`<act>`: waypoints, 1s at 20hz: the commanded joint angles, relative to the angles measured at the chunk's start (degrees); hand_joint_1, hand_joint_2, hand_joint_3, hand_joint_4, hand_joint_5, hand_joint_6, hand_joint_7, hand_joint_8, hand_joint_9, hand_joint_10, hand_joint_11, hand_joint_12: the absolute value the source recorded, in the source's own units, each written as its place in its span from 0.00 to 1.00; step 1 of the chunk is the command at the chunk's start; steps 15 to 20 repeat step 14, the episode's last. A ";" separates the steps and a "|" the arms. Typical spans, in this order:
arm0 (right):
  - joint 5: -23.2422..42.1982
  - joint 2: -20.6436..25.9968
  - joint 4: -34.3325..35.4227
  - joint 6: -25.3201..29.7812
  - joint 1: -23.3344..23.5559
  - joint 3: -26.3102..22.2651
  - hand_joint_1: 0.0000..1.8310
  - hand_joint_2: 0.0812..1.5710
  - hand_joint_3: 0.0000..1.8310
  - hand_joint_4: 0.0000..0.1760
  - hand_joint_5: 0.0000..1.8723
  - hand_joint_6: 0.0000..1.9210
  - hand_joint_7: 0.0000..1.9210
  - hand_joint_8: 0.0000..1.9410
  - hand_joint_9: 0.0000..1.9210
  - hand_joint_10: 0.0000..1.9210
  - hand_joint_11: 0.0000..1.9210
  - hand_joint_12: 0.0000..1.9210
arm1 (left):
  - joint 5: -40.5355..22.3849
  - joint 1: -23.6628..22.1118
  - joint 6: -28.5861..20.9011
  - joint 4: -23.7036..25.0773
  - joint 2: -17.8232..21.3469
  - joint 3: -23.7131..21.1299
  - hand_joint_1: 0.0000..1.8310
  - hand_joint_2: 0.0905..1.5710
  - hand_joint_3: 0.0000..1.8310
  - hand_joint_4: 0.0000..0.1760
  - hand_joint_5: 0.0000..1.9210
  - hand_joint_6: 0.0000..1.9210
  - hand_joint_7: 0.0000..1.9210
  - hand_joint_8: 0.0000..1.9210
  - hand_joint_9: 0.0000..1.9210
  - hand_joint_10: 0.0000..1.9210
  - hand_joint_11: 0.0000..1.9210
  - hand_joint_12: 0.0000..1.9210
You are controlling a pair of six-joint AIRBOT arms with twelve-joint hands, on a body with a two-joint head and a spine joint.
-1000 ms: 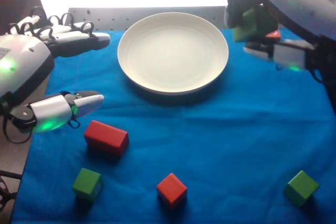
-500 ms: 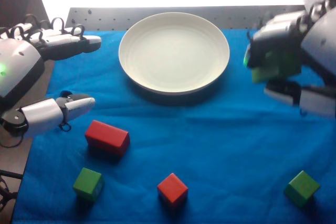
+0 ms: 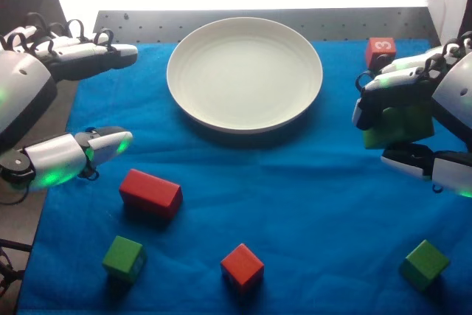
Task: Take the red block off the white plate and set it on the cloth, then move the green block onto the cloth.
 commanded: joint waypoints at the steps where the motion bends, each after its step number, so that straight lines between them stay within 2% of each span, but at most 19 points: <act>1: -7.08 0.19 -1.02 0.18 0.28 -0.21 0.63 0.61 0.00 0.00 0.25 0.48 0.26 0.49 0.22 0.60 0.13 0.89 | -7.58 -0.15 -0.01 1.19 0.40 -0.09 0.38 0.69 0.00 0.67 0.26 0.00 0.22 0.00 0.24 0.01 0.09 0.47; 2: -7.08 0.19 -0.93 0.18 0.23 -0.20 0.58 0.60 0.00 0.00 0.18 0.45 0.19 0.44 0.12 0.59 0.03 0.92 | -7.69 -0.05 -0.01 1.15 0.40 -0.11 0.38 0.68 0.00 0.75 0.26 0.00 0.22 0.00 0.24 0.00 0.07 0.46; 3: -7.08 0.19 -0.82 0.18 0.18 -0.20 0.56 0.60 0.00 0.00 0.16 0.44 0.16 0.43 0.09 0.60 0.00 0.93 | -7.75 -0.02 -0.01 1.14 0.41 -0.13 0.38 0.69 0.00 0.76 0.26 0.00 0.22 0.00 0.24 0.00 0.07 0.45; 5: -7.08 0.19 -0.71 0.18 0.14 -0.26 0.56 0.58 0.00 0.00 0.13 0.43 0.12 0.43 0.05 0.61 0.00 0.92 | -7.84 0.02 -0.01 1.11 0.41 -0.18 0.37 0.69 0.00 0.61 0.25 0.00 0.21 0.00 0.24 0.00 0.10 0.40; 6: -7.08 0.19 -0.70 0.18 0.09 -0.32 0.55 0.57 0.00 0.00 0.12 0.43 0.11 0.44 0.04 0.62 0.00 0.92 | -7.92 0.10 -0.01 1.06 0.41 -0.20 0.37 0.70 0.00 0.59 0.25 0.00 0.21 0.00 0.23 0.00 0.10 0.36; 10: -7.09 0.33 -0.50 0.18 0.05 -0.32 0.56 0.55 0.00 0.00 0.13 0.44 0.12 0.45 0.05 0.62 0.00 0.94 | -8.24 0.18 -0.01 1.06 0.46 -0.26 0.38 0.70 0.00 0.53 0.26 0.00 0.22 0.00 0.23 0.00 0.09 0.35; 11: -7.17 0.34 -0.47 0.18 0.05 -0.32 0.56 0.55 0.00 0.00 0.12 0.47 0.12 0.48 0.05 0.66 0.00 0.96 | -8.34 0.19 -0.01 1.06 0.46 -0.27 0.37 0.70 0.00 0.58 0.26 0.00 0.20 0.00 0.22 0.00 0.09 0.35; 12: -7.60 0.40 -0.37 0.18 0.05 -0.32 0.56 0.56 0.00 0.00 0.12 0.49 0.11 0.51 0.04 0.68 0.00 0.97 | -8.51 0.20 -0.01 1.06 0.46 -0.29 0.36 0.70 0.00 0.68 0.24 0.00 0.19 0.00 0.20 0.00 0.08 0.35; 13: -8.36 0.51 -0.20 0.18 0.01 -0.32 0.55 0.57 0.00 0.00 0.11 0.49 0.10 0.51 0.04 0.68 0.00 0.99 | -8.81 0.22 -0.01 1.07 0.53 -0.32 0.34 0.71 0.00 0.65 0.23 0.00 0.18 0.00 0.19 0.00 0.04 0.36; 14: -9.26 0.66 0.07 0.18 -0.02 -0.32 0.55 0.59 0.00 0.00 0.11 0.50 0.12 0.53 0.07 0.70 0.06 0.98 | -9.25 0.22 -0.01 1.07 0.63 -0.34 0.38 0.70 0.00 0.44 0.25 0.00 0.19 0.00 0.21 0.00 0.06 0.42; 20: -9.26 0.66 0.07 0.18 -0.02 -0.32 0.55 0.59 0.00 0.00 0.11 0.50 0.12 0.53 0.07 0.70 0.06 0.98 | -9.25 0.22 -0.01 1.07 0.63 -0.34 0.38 0.70 0.00 0.44 0.25 0.00 0.19 0.00 0.21 0.00 0.06 0.42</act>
